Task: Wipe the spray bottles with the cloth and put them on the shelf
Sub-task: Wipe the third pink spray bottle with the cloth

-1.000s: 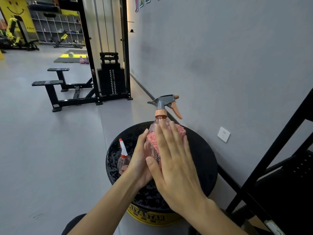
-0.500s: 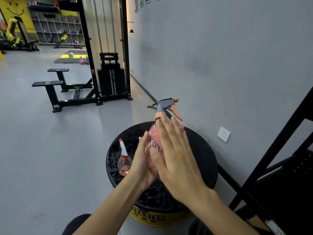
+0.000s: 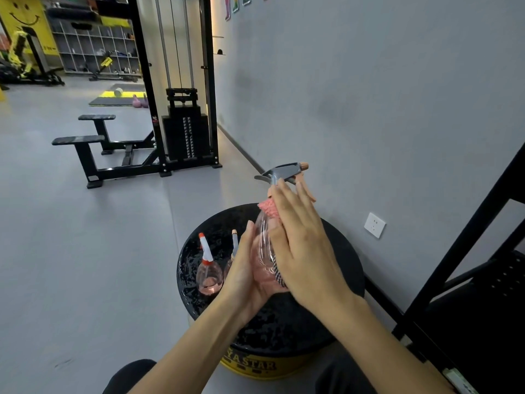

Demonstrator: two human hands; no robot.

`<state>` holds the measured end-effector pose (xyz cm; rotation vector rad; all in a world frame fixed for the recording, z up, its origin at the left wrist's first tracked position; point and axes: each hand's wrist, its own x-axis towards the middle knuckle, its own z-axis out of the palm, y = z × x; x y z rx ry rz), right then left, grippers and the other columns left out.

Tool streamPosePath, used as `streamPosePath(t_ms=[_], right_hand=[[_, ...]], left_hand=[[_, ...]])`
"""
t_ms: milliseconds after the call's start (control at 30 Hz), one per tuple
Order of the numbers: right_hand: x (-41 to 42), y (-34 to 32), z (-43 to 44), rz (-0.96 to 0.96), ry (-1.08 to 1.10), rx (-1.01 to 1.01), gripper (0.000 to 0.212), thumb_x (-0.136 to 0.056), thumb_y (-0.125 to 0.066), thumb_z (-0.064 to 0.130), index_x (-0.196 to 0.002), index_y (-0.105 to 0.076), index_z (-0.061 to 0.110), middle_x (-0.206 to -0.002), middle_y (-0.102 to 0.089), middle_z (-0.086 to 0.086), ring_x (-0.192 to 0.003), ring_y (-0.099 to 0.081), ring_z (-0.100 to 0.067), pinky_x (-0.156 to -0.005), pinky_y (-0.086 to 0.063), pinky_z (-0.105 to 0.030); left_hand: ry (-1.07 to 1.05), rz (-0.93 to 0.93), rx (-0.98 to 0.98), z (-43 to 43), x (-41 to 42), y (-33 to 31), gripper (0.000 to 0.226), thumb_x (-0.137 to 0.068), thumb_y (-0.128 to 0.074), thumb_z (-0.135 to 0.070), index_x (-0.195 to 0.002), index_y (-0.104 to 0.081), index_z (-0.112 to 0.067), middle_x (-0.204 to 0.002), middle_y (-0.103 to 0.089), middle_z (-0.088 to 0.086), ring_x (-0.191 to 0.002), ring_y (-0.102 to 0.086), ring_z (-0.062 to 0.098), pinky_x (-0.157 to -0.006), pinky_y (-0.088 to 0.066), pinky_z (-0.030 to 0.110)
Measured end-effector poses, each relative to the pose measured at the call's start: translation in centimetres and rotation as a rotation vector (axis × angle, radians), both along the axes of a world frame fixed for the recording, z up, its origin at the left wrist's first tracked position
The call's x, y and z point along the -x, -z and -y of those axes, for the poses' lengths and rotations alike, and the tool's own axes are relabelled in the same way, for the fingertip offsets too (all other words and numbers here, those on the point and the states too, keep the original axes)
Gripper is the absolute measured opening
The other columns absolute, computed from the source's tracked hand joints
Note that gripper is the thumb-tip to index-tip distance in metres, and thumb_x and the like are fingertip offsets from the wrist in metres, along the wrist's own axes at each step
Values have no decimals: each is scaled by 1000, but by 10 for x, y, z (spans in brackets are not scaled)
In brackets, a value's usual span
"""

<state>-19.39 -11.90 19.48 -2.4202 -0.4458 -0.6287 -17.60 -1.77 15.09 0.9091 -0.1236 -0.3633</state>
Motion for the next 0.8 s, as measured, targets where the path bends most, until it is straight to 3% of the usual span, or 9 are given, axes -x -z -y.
streamPosePath(t_ms=[100,167,267,333,433,633,800], right_hand=[[18,14,-6,26,-17,26,55,-104,-26,32,-155,-4,31,-161,3,18,-147,15,-3,-121,-9,-48],[24,21,-10,69,-5,37,55,-104,-26,30,-155,-6,30,-162,2,17,-148,13,-6,-120,-11,-49],[16,20,-8,89,30,37,53,-103,-27,25,-155,-16,25,-162,-7,12,-149,8,-8,-120,-15,-50],[6,13,-3,75,27,4,50,-102,-29,24,-152,-26,22,-161,-18,10,-149,4,-6,-120,-18,-48],[-5,4,2,93,-13,-53,46,-102,-32,22,-146,-40,15,-155,-33,6,-148,-5,-3,-120,-21,-43],[-17,-17,5,224,-61,-81,41,-103,-39,17,-142,-46,7,-151,-41,-4,-148,-17,-15,-118,-26,-44],[-41,-42,14,225,-12,33,42,-104,-34,25,-140,-46,7,-151,-41,-6,-149,-14,-20,-121,-14,-42]], left_hand=[[-52,-12,24,-4,-2,-3,60,-98,-29,-56,-130,-60,-16,-123,-68,11,-113,-66,22,-95,-54,36],[-52,-10,1,-5,-1,-5,61,-98,-28,-56,-128,-61,-15,-125,-67,10,-116,-64,21,-101,-47,36],[-3,-9,-64,-2,3,-2,55,-94,-31,-58,-121,-66,-25,-120,-70,5,-110,-67,20,-92,-52,38],[23,-18,-104,1,4,2,51,-94,-30,-60,-120,-66,-34,-119,-70,4,-106,-69,21,-76,-58,41],[28,-41,-70,2,4,3,55,-95,-30,-60,-121,-65,-27,-111,-73,9,-96,-72,24,-62,-59,41],[83,-56,-89,1,6,0,61,-94,-29,-62,-122,-61,-19,-92,-76,9,-76,-74,27,-64,-61,45],[125,-69,-68,3,13,1,61,-80,-37,-66,-116,-65,-26,-107,-74,12,-90,-72,31,-68,-60,49]])
